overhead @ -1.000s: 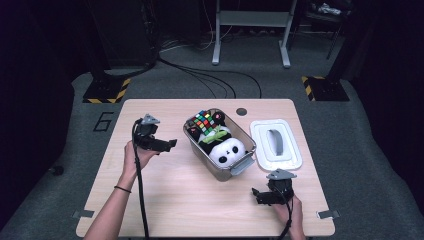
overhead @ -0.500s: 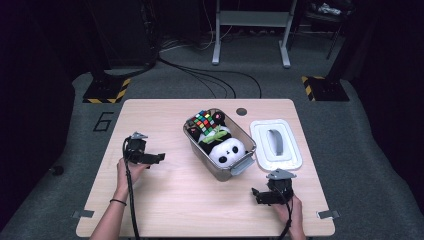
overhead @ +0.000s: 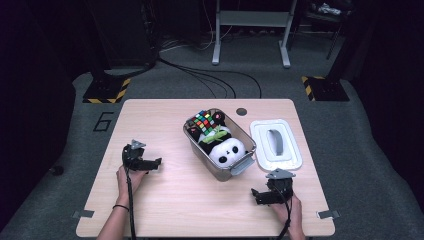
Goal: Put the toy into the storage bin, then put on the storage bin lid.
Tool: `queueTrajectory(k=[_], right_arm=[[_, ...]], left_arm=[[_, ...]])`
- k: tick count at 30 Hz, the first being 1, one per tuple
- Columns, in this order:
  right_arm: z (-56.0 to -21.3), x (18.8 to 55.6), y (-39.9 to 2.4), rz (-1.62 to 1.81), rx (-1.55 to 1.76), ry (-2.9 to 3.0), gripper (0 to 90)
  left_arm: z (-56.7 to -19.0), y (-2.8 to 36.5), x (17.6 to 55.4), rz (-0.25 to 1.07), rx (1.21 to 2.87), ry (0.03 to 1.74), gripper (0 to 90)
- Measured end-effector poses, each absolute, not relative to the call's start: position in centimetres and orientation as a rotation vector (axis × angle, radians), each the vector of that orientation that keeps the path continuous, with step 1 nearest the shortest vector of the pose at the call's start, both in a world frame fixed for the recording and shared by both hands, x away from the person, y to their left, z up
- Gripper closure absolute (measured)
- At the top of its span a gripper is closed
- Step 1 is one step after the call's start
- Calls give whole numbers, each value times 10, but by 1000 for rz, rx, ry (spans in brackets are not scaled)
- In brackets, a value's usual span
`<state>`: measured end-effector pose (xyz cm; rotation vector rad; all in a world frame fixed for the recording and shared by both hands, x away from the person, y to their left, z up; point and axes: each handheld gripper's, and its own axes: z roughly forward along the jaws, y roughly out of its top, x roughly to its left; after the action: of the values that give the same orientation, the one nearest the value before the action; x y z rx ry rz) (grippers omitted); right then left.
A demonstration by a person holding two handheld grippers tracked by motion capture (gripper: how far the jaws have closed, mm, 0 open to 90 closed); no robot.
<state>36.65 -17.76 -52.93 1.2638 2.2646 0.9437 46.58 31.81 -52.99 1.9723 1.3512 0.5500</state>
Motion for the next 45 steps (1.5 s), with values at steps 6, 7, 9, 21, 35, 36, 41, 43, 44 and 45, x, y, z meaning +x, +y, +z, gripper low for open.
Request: queueTrajectory(k=[6, 7, 9, 21, 35, 36, 41, 43, 44, 45], right_arm=[[-529, 366, -178, 939, 1263, 2259, 0], [-529, 367, -178, 939, 1261, 2259, 0], [-529, 367, -179, 936, 1263, 2263, 0], [-513, 373, -196, 1008, 1353, 2181, 3], [-479, 415, -209, 932, 1405, 2126, 0], [-478, 418, -210, 931, 1406, 2122, 0], [-474, 444, -215, 892, 1458, 2105, 3], [-474, 452, -216, 875, 1475, 2101, 1], [-475, 458, -216, 871, 1484, 2107, 1], [-475, 464, -217, 864, 1484, 2109, 3]], left_arm=[[-530, 317, 465, 566, 2010, 1322, 0], [-530, 317, 465, 564, 2011, 1321, 0], [-530, 317, 465, 560, 2015, 1324, 0], [-530, 316, 467, 558, 2015, 1320, 0], [-530, 316, 467, 559, 2014, 1320, 0], [-530, 316, 467, 560, 2015, 1320, 0], [-530, 315, 468, 559, 2009, 1321, 0], [-530, 315, 468, 560, 2008, 1322, 0], [-530, 315, 468, 559, 2009, 1322, 0], [-530, 315, 468, 558, 2008, 1323, 0]])
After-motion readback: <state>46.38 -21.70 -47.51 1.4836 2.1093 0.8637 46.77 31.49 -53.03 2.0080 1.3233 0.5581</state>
